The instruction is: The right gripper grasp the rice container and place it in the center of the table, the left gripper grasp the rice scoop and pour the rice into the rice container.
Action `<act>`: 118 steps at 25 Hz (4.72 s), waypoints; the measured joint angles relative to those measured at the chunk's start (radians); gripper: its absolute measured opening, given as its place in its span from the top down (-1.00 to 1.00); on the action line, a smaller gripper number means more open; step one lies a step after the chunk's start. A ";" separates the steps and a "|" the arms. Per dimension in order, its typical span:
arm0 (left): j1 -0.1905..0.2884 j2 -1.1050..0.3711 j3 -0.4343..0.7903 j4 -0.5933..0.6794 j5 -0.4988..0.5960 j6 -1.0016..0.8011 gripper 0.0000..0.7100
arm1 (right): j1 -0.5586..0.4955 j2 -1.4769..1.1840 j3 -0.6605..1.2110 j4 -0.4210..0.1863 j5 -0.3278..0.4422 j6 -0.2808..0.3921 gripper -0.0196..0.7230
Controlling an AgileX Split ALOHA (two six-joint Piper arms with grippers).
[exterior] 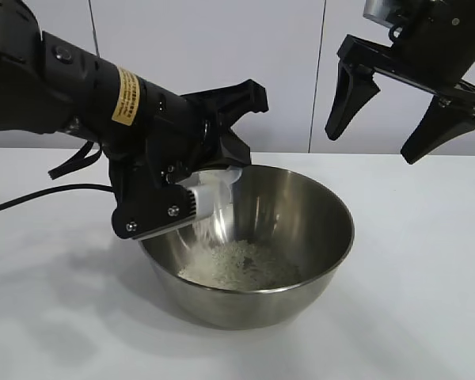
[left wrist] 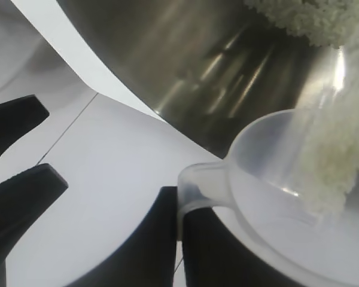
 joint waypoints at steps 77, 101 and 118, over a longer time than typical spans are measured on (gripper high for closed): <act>0.377 0.323 0.409 -0.761 -0.847 -1.688 0.97 | 0.000 0.000 0.000 0.008 -0.084 0.024 -0.83; 0.377 0.273 0.535 -0.759 -0.839 -1.693 -0.67 | 0.000 0.000 0.000 0.011 -0.081 0.026 -0.83; 0.377 -0.347 0.020 -0.840 0.851 -1.813 -0.73 | 0.000 0.000 0.000 0.011 -0.081 0.026 -0.83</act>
